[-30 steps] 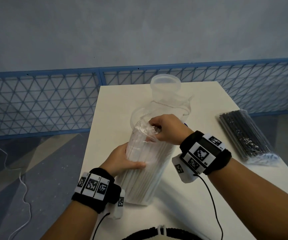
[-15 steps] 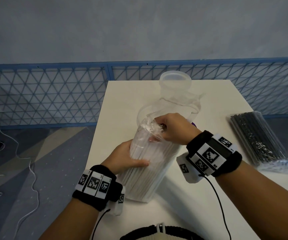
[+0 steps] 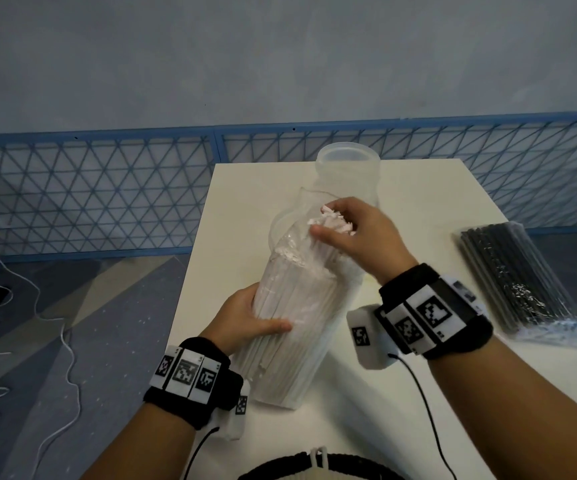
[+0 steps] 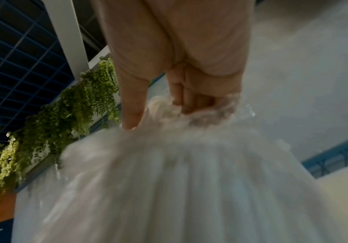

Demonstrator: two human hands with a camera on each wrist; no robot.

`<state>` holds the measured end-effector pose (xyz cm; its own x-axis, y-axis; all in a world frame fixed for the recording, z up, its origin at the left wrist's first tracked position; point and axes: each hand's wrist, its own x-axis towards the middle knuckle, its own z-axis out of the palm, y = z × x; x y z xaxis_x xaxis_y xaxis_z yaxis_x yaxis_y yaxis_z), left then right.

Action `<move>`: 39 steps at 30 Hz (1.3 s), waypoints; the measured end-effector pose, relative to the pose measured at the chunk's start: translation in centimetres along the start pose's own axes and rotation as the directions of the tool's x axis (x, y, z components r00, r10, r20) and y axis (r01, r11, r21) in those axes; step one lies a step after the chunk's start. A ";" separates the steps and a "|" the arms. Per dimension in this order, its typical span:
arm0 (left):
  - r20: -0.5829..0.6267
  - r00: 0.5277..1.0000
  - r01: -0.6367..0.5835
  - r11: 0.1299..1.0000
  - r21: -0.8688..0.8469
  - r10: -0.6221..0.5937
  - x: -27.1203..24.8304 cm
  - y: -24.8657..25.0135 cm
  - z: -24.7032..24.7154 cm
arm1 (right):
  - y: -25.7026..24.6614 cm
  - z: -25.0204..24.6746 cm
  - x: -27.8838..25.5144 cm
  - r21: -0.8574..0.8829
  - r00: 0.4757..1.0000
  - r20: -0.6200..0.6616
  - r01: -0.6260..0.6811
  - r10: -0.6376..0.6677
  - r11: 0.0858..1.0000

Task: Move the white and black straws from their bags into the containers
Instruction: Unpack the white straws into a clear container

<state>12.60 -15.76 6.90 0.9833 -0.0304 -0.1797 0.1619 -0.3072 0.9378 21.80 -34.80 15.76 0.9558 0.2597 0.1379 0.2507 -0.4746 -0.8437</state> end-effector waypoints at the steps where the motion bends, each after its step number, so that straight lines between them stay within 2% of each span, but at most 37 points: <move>1: -0.016 1.000 -0.002 1.000 -0.017 0.002 -0.1 0.0 0.1 | 0.3 0.5 -0.5 0.011 1.000 -0.011 -0.014 0.014 1.000; 3: -0.044 0.999 -0.005 0.998 -0.057 0.002 -0.3 0.0 0.3 | 0.8 1.0 -1.2 0.104 0.999 -0.013 -0.042 0.044 0.994; 5: -0.054 0.999 -0.012 0.996 -0.093 0.007 -0.5 0.0 0.5 | 1.3 1.1 -1.6 0.174 0.998 0.042 -0.062 0.056 0.983; 9: -0.126 0.992 -0.032 0.983 -0.180 0.009 -0.5 1.0 1.2 | 0.9 2.1 -2.0 0.191 0.996 0.085 -0.018 0.001 0.981; 12: -0.213 0.977 -0.063 0.973 -0.224 0.015 -0.5 1.5 1.4 | 0.0 3.1 -1.9 0.139 0.986 0.158 0.038 -0.060 0.990; 15: -0.243 0.970 -0.082 0.966 -0.245 0.021 -0.9 1.3 1.3 | -0.8 3.5 -1.5 0.050 0.968 0.231 0.093 -0.102 0.994; 18: -0.257 0.966 -0.088 0.962 -0.260 0.019 -1.1 1.2 1.1 | -1.1 4.1 -1.4 0.088 0.984 0.146 0.088 -0.100 0.992; 21: -0.261 0.965 -0.082 0.970 -0.229 0.020 -1.1 1.3 0.7 | -1.8 4.2 -1.3 0.264 0.995 0.078 0.045 -0.068 0.964; 23: -0.262 0.965 -0.077 0.972 -0.223 0.017 -1.2 1.3 0.7 | -2.4 4.0 -1.0 0.328 0.997 0.005 0.068 -0.074 0.942; 26: -0.271 0.962 -0.081 0.967 -0.240 0.014 -1.5 1.2 0.8 | -3.1 3.5 -0.9 0.337 0.991 -0.079 0.129 -0.109 0.932; 29: -0.289 0.957 -0.106 0.962 -0.253 0.029 -1.6 1.3 0.8 | -2.9 3.5 -1.4 0.395 0.997 0.008 0.062 -0.071 0.916; 32: -0.310 0.950 -0.117 0.966 -0.230 0.041 -1.6 1.5 1.0 | -2.3 4.2 -2.1 0.320 0.995 0.103 -0.031 -0.002 0.947; 35: -0.312 0.949 -0.117 0.965 -0.234 0.039 -1.3 1.8 1.0 | -2.2 4.7 -2.0 0.341 0.999 0.049 -0.032 0.017 0.940; 39: -0.312 0.949 -0.122 0.957 -0.263 0.035 -1.2 1.9 0.9 | -3.0 4.3 -1.3 0.529 1.000 -0.002 -0.018 0.022 0.849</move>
<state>11.69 -17.18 8.60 0.9652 0.2574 -0.0451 0.0574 -0.0406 0.9975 19.12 -30.07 15.86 0.9615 0.2471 0.1200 0.1143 0.0374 -0.9927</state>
